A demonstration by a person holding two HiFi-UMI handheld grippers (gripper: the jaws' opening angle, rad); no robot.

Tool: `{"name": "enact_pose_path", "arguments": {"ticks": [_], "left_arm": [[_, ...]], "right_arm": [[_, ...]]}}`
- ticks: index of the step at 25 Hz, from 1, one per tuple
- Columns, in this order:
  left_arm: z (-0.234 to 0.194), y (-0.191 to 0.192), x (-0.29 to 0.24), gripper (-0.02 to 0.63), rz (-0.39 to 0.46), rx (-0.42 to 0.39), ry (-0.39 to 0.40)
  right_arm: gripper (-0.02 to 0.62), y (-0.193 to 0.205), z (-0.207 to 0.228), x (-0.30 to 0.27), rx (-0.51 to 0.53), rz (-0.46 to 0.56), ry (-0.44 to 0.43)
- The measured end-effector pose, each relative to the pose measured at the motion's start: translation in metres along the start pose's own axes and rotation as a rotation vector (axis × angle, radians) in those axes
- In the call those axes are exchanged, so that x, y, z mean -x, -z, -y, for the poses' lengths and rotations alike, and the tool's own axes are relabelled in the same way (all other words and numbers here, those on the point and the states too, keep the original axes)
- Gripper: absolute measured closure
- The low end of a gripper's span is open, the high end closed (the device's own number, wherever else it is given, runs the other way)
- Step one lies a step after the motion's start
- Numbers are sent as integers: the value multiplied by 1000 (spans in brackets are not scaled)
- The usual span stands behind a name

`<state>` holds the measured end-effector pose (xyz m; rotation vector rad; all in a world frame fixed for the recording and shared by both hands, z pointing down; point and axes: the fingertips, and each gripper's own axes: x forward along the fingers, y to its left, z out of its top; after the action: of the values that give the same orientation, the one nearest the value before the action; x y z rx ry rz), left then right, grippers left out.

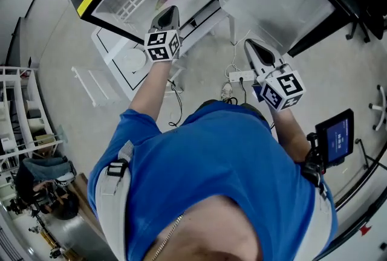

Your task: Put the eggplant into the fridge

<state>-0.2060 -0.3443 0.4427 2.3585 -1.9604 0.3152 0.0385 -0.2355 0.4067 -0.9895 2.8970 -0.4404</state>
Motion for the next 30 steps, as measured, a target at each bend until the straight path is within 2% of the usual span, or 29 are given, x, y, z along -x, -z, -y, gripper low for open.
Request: {"name": "enact_pose_path", "arguments": {"ticks": [7,16,21,26,30], "left_arm": [[38,-29,55,597,97,129,78],[78,-41,134,598,161,234,148],[86,-40,145,598,174,273,173],[82,-36,179,598,170,290,211],[77,-33,182,598,169,301,232]], "right_arm": [[594,0,-5,7,-10,10,-8],[594,1,-31,17,-2,17,-34],[594,-2,-28,9,17,14,-39],[594,-1,-50,12,9,34,6],[594,-3,-54,5,19,37,24]]}}
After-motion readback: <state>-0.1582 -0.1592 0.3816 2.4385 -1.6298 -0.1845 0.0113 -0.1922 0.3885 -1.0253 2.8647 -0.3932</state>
